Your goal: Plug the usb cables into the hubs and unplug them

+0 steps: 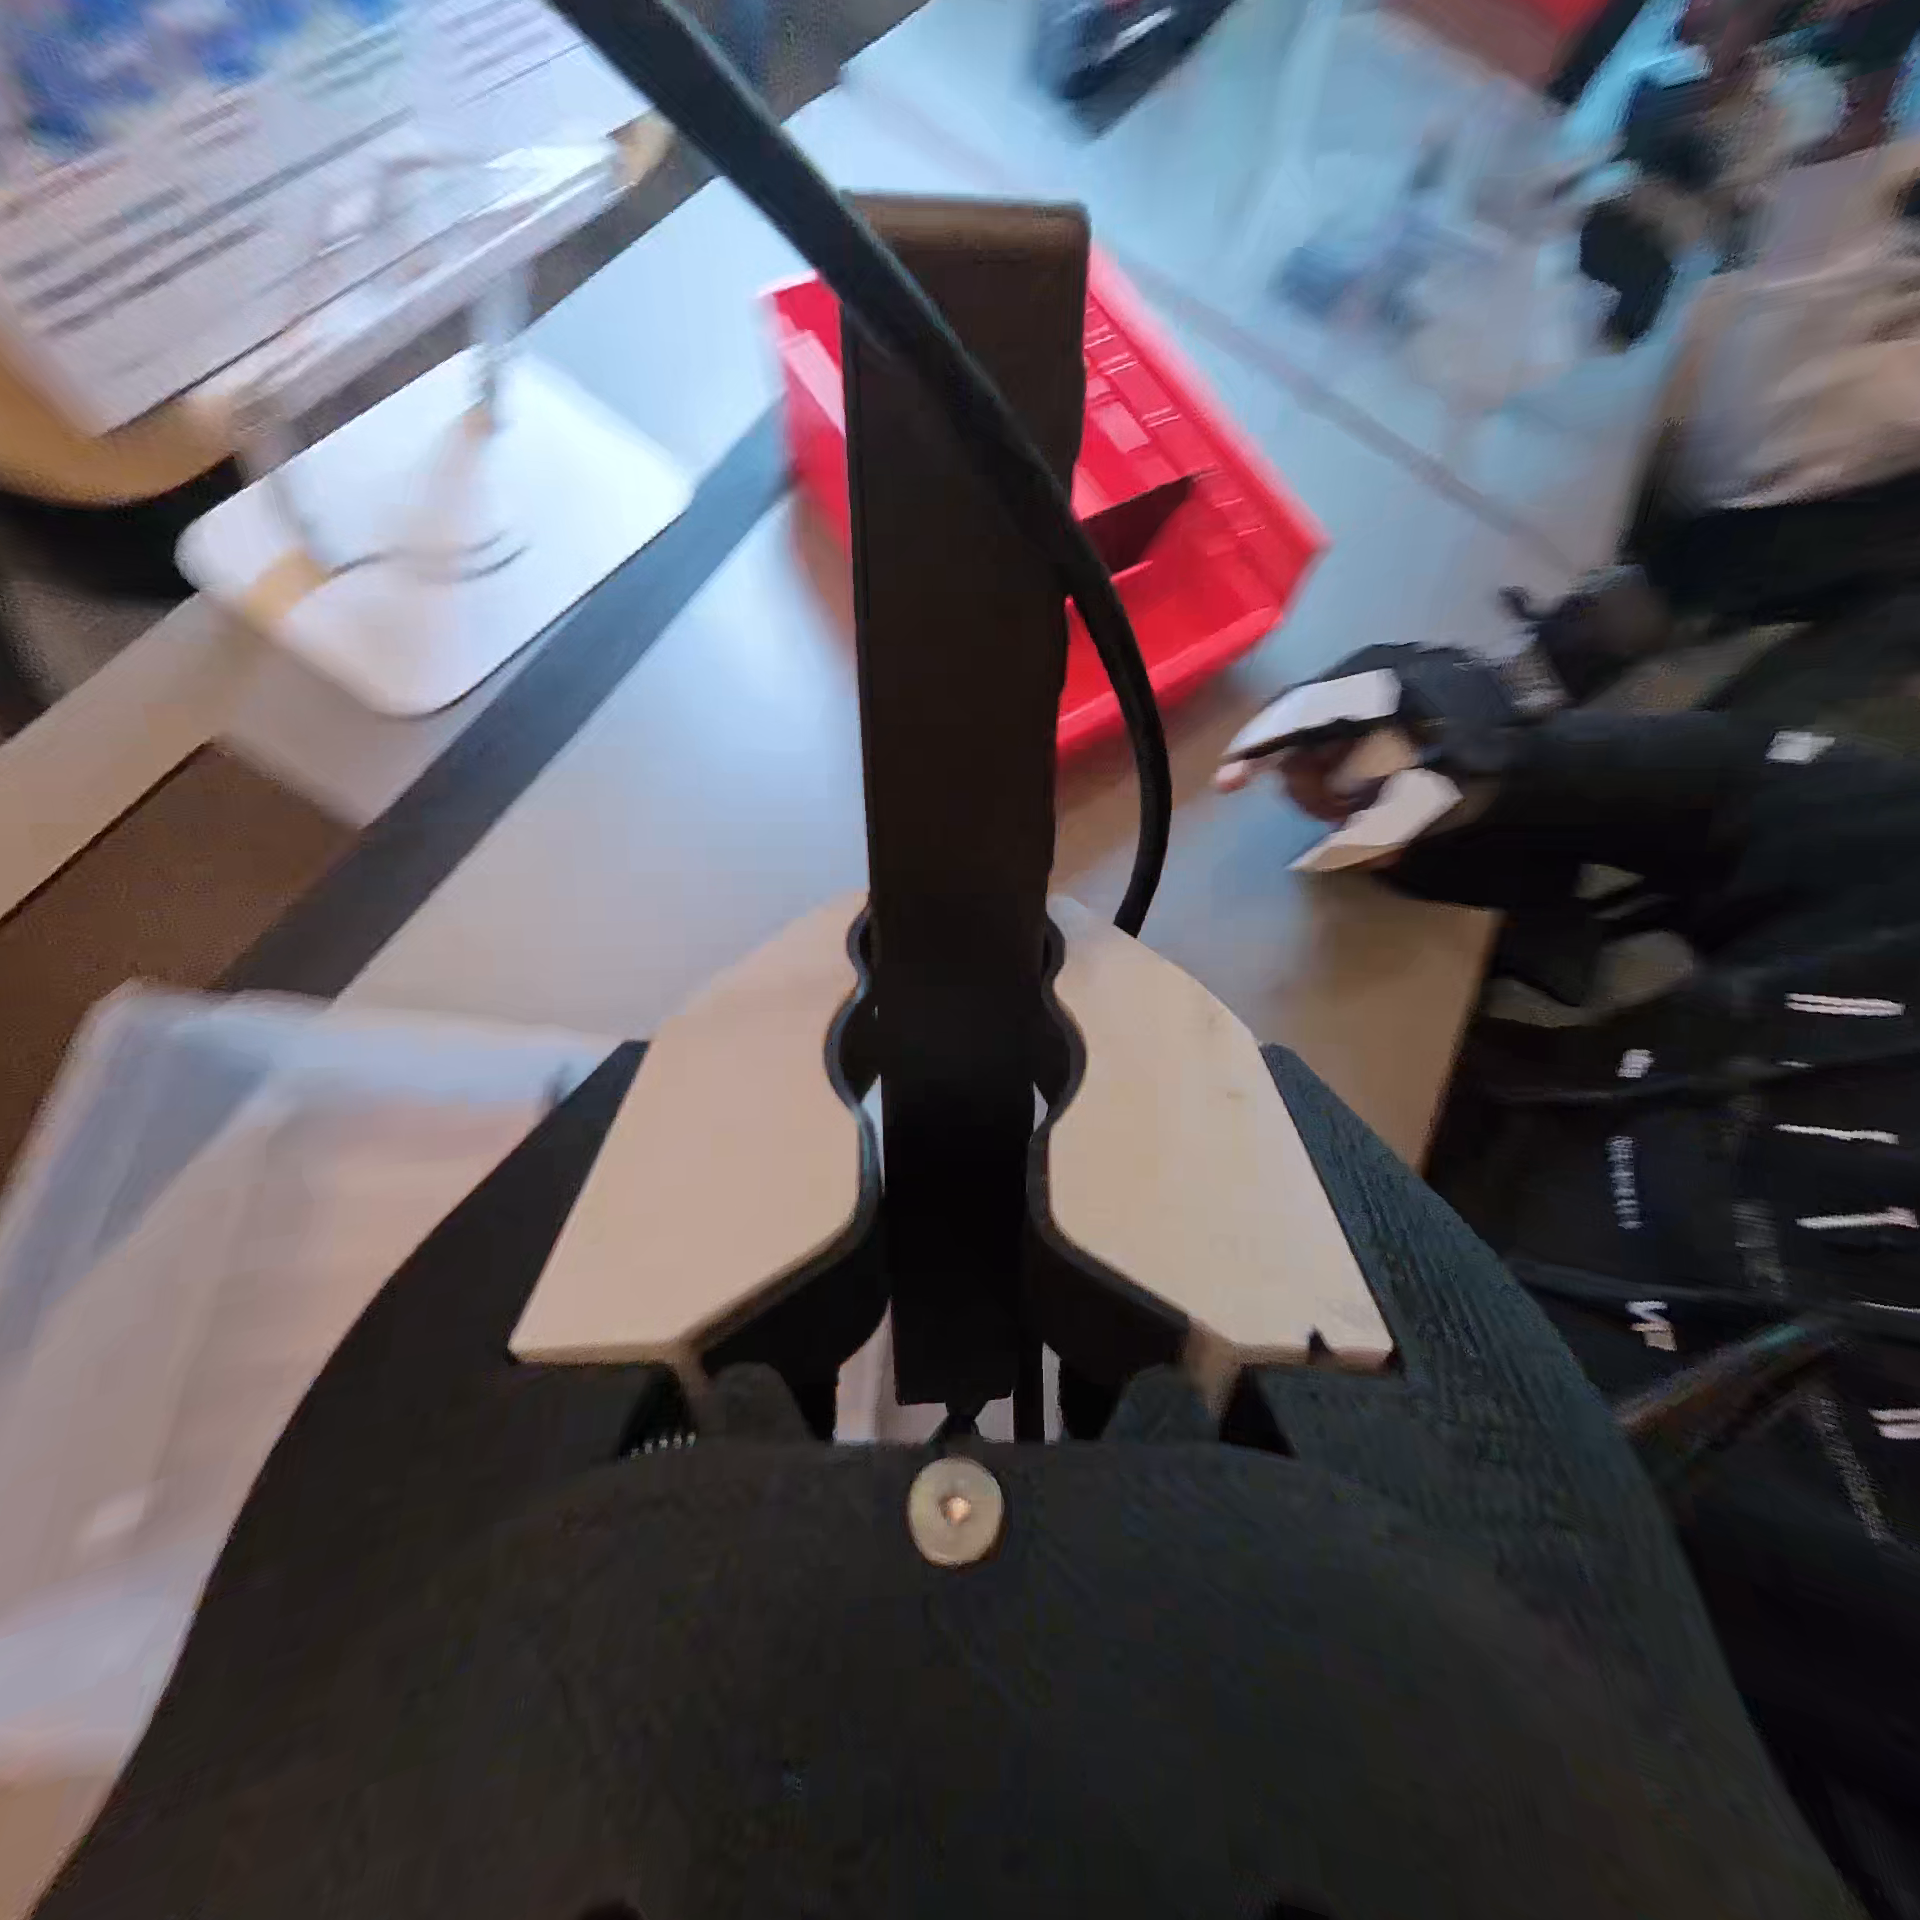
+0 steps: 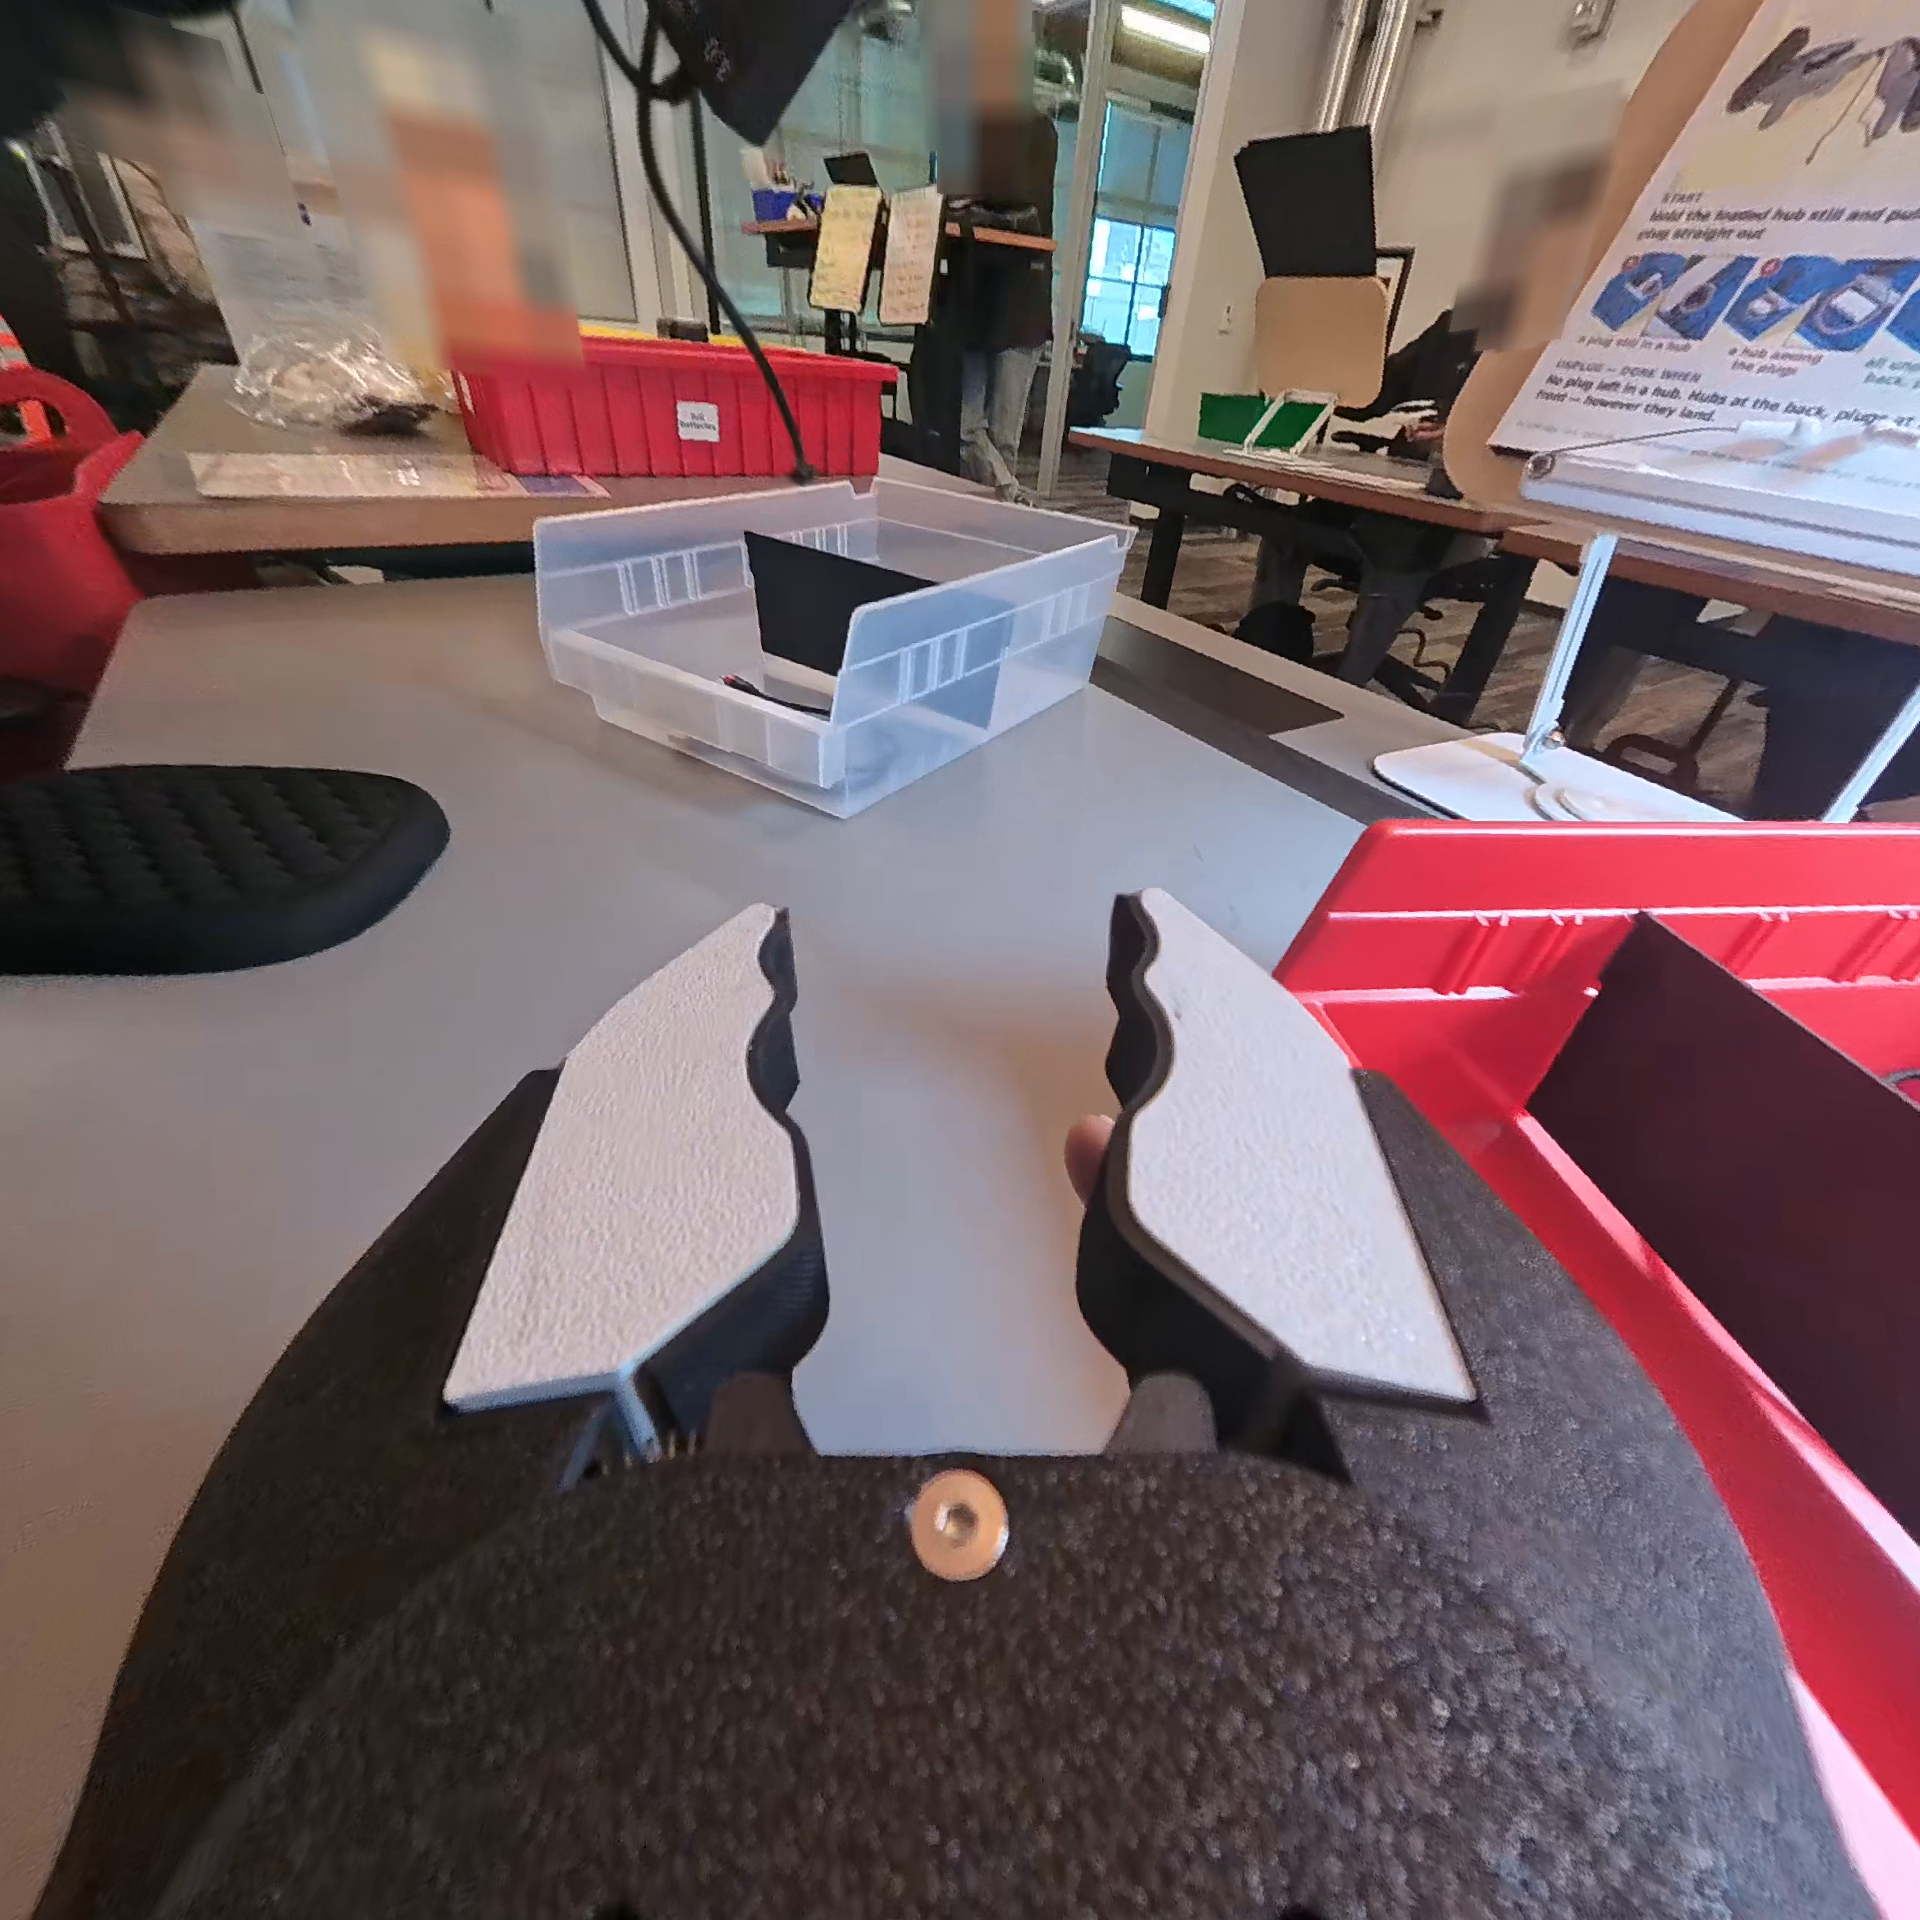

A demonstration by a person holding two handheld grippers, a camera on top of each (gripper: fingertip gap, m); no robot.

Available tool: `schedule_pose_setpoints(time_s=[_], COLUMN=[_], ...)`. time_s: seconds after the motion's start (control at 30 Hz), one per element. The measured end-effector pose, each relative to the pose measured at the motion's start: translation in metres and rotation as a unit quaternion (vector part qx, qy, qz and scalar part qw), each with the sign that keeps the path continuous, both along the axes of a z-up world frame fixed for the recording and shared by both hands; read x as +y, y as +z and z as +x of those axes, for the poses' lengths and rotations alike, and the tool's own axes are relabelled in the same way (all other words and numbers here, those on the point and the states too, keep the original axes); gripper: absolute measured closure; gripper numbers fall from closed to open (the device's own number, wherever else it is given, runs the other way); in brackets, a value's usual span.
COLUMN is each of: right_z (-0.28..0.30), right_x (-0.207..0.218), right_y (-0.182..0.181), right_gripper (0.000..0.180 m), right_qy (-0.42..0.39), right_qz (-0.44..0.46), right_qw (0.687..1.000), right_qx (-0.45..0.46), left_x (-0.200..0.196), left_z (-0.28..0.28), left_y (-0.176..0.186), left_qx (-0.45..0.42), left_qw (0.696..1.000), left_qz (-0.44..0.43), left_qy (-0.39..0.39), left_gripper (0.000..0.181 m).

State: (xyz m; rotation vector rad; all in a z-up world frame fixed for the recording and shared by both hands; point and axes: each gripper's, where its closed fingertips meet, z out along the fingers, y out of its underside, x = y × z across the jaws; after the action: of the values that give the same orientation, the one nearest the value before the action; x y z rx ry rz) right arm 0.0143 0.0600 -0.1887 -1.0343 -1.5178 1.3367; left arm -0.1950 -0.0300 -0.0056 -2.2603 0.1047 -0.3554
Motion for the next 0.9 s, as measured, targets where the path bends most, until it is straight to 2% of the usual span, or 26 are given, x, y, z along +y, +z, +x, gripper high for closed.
schedule_pose_setpoints(time_s=[0.1, 0.17, 0.3, 0.47, 0.6, 0.67, 0.77, 0.83, 0.9], right_z=[0.000, 0.001, 0.002, 0.007, 0.005, 0.000, -0.012, -0.011, -0.007], right_x=[-0.005, -0.009, -0.012, -0.014, -0.036, -0.052, -0.069, -0.078, -0.079], right_y=[0.003, 0.005, 0.003, 0.005, -0.017, -0.024, -0.036, -0.038, -0.030], right_gripper=[0.121, 0.119, 0.117, 0.118, 0.118, 0.115, 0.111, 0.138, 0.148], right_qy=[0.014, 0.024, 0.033, 0.076, 0.123, 0.144, 0.158, 0.182, 0.208], right_qz=[-0.010, -0.017, -0.013, -0.053, -0.031, -0.057, -0.094, -0.105, -0.120], right_qw=[1.000, 0.999, 0.999, 0.996, 0.991, 0.984, 0.972, 0.964, 0.960], right_qx=[0.008, 0.013, 0.017, 0.011, -0.048, -0.085, -0.148, -0.162, -0.145], left_x=[0.014, 0.018, 0.029, 0.048, 0.056, 0.059, 0.061, 0.060, 0.052], left_z=[0.083, 0.133, 0.192, 0.190, 0.181, 0.187, 0.202, 0.207, 0.211], left_y=[-0.001, -0.006, -0.044, -0.129, -0.167, -0.176, -0.176, -0.175, -0.169], left_qx=[-0.079, -0.147, -0.240, -0.308, -0.391, -0.401, -0.366, -0.339, -0.326], left_qw=[0.989, 0.968, 0.931, 0.923, 0.902, 0.898, 0.909, 0.918, 0.920], left_qz=[0.083, 0.140, 0.201, 0.179, 0.161, 0.162, 0.180, 0.187, 0.181], left_qy=[-0.093, -0.148, -0.188, -0.144, -0.085, -0.075, -0.085, -0.086, -0.117], left_gripper=[0.155, 0.154, 0.154, 0.154, 0.155, 0.155, 0.155, 0.155, 0.153])
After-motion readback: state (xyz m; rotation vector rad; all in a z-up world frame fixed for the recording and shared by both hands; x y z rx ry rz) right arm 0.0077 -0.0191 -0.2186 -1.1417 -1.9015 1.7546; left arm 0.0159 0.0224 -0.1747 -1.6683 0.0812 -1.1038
